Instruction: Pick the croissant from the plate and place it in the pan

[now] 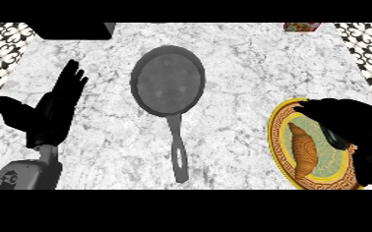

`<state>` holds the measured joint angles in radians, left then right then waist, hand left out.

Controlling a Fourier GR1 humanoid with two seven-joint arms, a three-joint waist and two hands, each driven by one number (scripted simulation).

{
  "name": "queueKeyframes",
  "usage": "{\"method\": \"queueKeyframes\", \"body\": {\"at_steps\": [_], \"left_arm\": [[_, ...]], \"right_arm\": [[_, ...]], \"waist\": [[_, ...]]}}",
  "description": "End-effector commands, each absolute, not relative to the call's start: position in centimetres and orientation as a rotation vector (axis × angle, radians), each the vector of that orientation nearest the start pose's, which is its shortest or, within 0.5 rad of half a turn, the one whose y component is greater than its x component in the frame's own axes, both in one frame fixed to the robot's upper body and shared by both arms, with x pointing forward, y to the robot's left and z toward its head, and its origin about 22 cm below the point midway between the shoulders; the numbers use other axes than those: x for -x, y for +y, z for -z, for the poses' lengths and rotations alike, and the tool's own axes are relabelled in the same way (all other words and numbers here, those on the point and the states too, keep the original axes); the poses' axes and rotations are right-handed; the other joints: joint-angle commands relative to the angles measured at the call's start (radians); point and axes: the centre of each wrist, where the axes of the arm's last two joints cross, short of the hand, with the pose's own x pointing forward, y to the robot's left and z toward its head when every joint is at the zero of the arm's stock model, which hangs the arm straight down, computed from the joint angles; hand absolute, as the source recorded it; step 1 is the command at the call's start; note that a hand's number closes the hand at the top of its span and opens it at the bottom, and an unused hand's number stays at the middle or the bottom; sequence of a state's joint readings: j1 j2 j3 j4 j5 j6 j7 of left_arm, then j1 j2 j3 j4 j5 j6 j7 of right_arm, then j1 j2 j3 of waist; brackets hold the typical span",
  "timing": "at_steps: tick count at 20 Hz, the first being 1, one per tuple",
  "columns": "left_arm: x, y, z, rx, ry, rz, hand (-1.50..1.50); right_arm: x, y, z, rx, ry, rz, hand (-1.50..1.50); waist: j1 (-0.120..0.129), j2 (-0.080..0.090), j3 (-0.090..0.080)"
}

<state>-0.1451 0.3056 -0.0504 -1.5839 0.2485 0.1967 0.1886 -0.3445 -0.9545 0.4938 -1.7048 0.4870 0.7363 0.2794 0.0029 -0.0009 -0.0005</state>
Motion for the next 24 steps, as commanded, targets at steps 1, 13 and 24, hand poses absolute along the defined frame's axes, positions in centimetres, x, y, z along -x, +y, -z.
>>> {"method": "queueKeyframes", "body": {"at_steps": [1,13,24], "left_arm": [[-27.3,27.0,-6.3,-0.098,-1.515,-0.043,0.0],[-28.8,27.6,-7.3,-0.097,-1.542,-0.037,0.0],[-27.8,25.8,-6.3,-0.105,-1.522,-0.037,0.0]], "right_arm": [[-27.4,-26.9,-13.4,0.699,-0.707,-1.811,-1.5],[-28.1,-25.6,-10.0,0.724,-0.637,-1.803,-1.5],[-29.7,-27.2,-5.0,0.68,-0.556,-1.83,-1.5]], "waist": [[-0.001,0.0,0.0],[-0.001,0.001,0.001],[0.003,0.002,0.001]]}}
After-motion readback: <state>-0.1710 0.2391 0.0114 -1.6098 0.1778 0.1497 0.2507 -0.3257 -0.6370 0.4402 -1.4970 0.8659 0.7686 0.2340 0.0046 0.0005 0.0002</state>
